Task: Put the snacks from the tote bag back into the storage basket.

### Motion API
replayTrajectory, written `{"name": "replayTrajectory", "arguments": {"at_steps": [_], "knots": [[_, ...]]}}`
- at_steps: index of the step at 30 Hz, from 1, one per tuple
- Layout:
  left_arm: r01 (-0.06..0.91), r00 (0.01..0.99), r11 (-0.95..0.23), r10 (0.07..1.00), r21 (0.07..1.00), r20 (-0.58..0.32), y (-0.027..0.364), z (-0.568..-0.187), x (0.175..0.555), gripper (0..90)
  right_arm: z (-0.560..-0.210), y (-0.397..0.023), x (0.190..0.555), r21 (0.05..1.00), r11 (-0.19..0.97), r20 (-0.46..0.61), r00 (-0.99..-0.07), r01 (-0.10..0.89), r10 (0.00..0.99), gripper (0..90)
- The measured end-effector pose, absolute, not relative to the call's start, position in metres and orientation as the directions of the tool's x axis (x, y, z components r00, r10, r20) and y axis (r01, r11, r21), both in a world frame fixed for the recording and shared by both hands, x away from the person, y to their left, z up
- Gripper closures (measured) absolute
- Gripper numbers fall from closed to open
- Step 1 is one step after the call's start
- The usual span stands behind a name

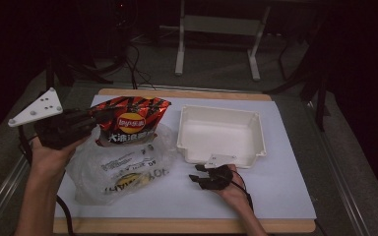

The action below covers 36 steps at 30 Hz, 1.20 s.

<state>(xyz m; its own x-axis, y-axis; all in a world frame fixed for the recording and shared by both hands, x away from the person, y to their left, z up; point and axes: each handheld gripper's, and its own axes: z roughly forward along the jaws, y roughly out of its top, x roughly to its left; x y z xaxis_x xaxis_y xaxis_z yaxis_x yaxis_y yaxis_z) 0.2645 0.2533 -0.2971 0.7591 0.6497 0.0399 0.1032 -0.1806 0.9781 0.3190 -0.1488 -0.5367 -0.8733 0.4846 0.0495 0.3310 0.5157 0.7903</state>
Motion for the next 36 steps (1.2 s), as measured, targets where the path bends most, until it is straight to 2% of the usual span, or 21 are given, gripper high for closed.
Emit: {"name": "replayTrajectory", "arguments": {"at_steps": [6, 36], "knots": [[0.098, 0.766, -0.186, 0.641, 0.978, 0.045, 0.247, -0.293, 0.268, 84.5, -0.537, -0.151, 0.321, 0.802, 0.489, 0.063, -0.864, 0.341, 0.499, 53.0], [0.084, 0.778, -0.126, 0.628, 0.988, 0.014, 0.22, -0.286, 0.296, 84.6, -0.538, -0.149, 0.321, 0.791, 0.51, 0.056, -0.87, 0.338, 0.49, 51.4]]}}
